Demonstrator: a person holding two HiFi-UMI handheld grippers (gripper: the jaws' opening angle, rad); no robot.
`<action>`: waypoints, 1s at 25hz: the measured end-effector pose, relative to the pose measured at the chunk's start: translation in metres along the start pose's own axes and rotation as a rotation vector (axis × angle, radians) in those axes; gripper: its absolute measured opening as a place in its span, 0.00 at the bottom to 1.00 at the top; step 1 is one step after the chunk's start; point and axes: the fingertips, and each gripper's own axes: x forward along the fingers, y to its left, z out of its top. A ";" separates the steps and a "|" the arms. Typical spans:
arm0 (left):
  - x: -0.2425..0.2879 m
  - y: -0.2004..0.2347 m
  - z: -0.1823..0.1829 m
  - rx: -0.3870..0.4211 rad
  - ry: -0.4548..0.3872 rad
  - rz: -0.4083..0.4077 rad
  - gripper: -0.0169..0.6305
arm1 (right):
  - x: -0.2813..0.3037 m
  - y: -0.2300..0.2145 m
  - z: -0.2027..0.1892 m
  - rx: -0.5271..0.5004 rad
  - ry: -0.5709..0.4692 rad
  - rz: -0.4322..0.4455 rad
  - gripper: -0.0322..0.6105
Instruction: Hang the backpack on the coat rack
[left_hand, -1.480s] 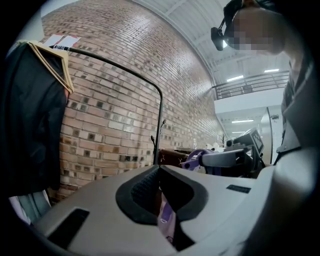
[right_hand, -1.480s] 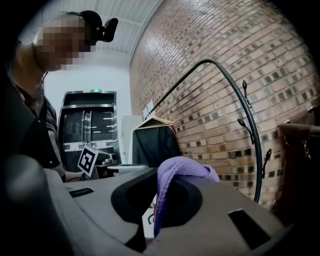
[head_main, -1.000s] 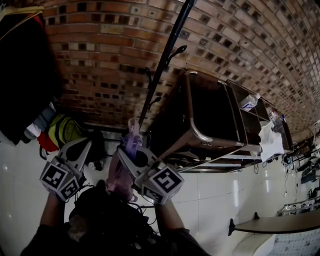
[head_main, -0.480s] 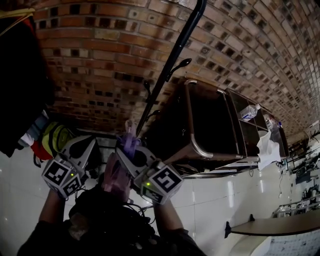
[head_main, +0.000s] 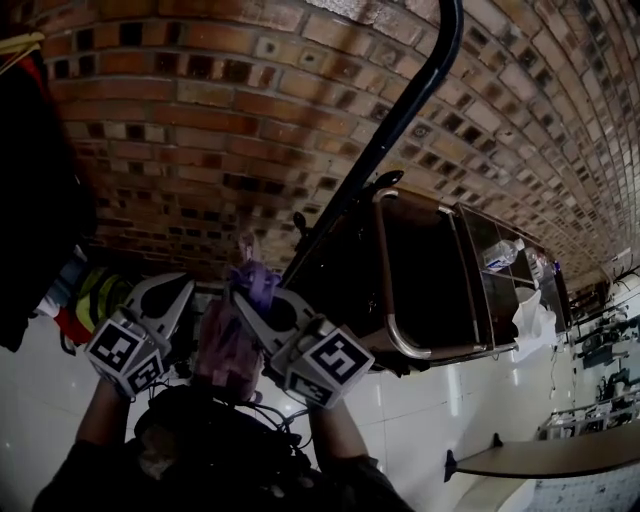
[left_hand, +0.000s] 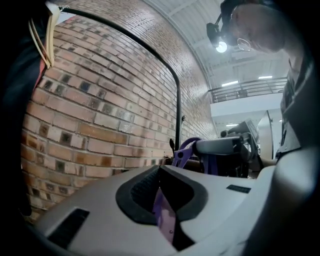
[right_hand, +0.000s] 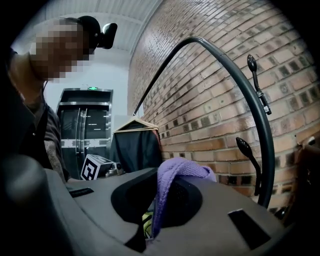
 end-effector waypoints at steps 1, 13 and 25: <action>0.006 0.006 0.001 0.001 0.002 -0.006 0.05 | 0.006 -0.007 0.004 -0.006 -0.003 0.001 0.09; 0.062 0.063 0.018 -0.017 -0.016 -0.044 0.05 | 0.051 -0.080 0.066 -0.043 -0.074 -0.046 0.09; 0.100 0.071 0.014 -0.029 0.023 -0.110 0.05 | 0.009 -0.117 0.093 -0.007 -0.194 -0.216 0.09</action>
